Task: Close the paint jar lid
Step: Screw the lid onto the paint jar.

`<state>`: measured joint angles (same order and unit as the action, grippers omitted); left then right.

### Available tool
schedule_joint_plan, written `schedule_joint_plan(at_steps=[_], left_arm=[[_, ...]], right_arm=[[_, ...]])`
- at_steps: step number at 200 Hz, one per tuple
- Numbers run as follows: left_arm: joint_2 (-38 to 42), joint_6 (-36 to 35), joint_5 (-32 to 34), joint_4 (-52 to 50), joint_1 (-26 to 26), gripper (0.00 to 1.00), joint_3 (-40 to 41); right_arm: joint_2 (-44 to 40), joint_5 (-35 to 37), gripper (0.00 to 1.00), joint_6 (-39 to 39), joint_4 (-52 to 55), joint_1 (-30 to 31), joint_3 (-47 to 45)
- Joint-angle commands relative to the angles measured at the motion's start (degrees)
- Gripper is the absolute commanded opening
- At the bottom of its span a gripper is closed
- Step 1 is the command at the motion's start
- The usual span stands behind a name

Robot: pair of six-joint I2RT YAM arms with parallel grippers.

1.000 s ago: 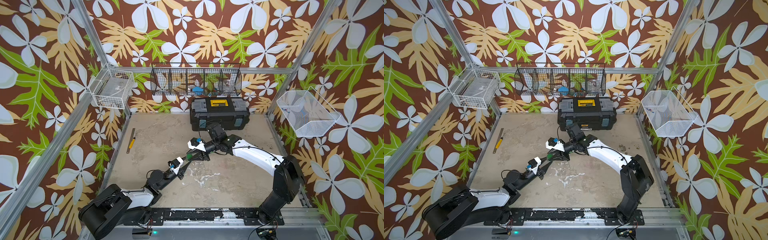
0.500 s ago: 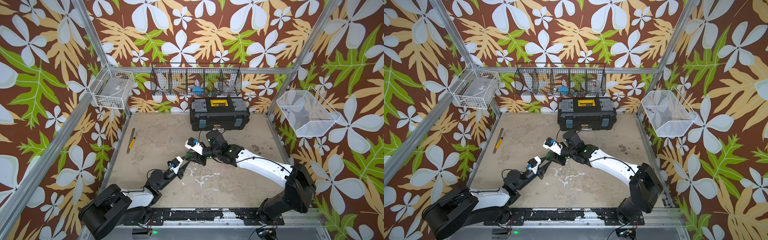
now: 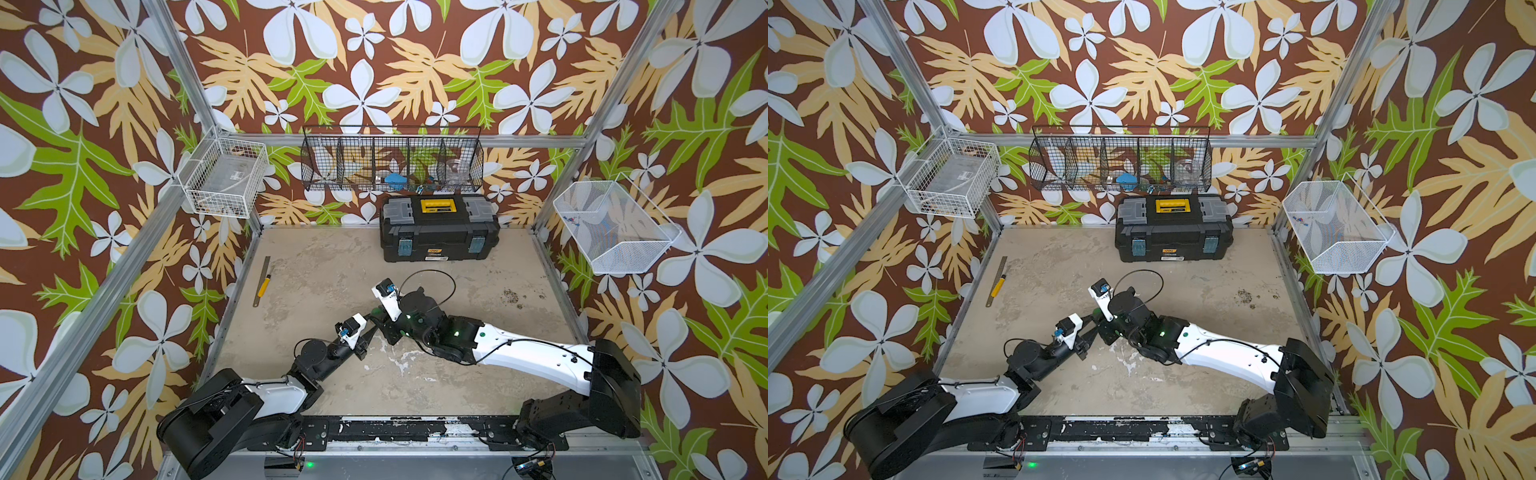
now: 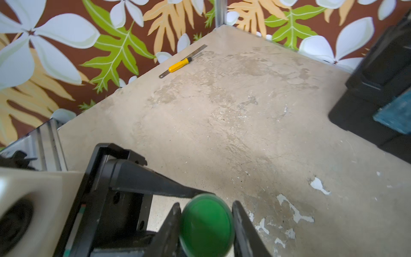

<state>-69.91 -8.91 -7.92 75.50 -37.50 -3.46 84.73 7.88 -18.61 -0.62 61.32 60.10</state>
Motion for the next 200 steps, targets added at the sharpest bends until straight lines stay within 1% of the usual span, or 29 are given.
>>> schedule_joint_plan(at_steps=[1, 15, 32, 53, 82, 97, 115, 139, 179, 191, 200], left_arm=[[0.21, -0.32, -1.44, 3.79, 0.00, 0.22, -0.31], [0.26, -0.32, -1.39, 3.80, -0.03, 0.22, -0.31], [0.21, -0.32, -1.36, 3.82, -0.03, 0.22, -0.31], [0.21, -0.28, -1.37, 3.83, -0.03, 0.22, -0.31], [0.21, -0.32, -1.38, 3.81, -0.03, 0.22, -0.31], [0.12, -0.32, -1.31, 3.84, -0.03, 0.22, -0.27], [0.17, -0.40, -1.31, 3.81, -0.03, 0.22, -0.31], [0.10, -0.31, -1.31, 3.86, -0.02, 0.22, -0.31], [0.09, -0.33, -1.40, 3.77, 0.00, 0.22, -0.31], [0.13, -0.31, -1.39, 3.77, -0.03, 0.22, -0.31], [0.13, -0.32, -1.39, 3.77, -0.03, 0.22, -0.31]], right_arm=[[0.56, 5.72, 0.34, -9.68, -0.94, 2.70, 0.11], [0.87, 7.33, 0.33, -12.84, -1.00, 4.00, 0.19], [1.27, 7.65, 0.35, -15.30, -1.44, 4.98, 0.44], [1.50, 7.59, 0.39, -15.52, -1.01, 5.48, 1.15], [0.97, 8.57, 0.43, -15.07, -0.36, 5.47, 1.51], [0.75, 8.94, 0.47, -14.94, 0.00, 5.43, 1.70], [0.77, 9.59, 0.54, -14.70, 0.88, 5.43, 1.95], [-0.06, 10.81, 0.62, -13.17, 2.10, 5.43, 2.65], [-3.18, 12.93, 0.67, -8.26, 3.82, 4.74, 3.10], [-4.31, 12.04, 0.69, -6.17, 3.98, 3.44, 3.12], [-5.37, 9.57, 0.70, -4.07, 3.97, 1.83, 3.10]])
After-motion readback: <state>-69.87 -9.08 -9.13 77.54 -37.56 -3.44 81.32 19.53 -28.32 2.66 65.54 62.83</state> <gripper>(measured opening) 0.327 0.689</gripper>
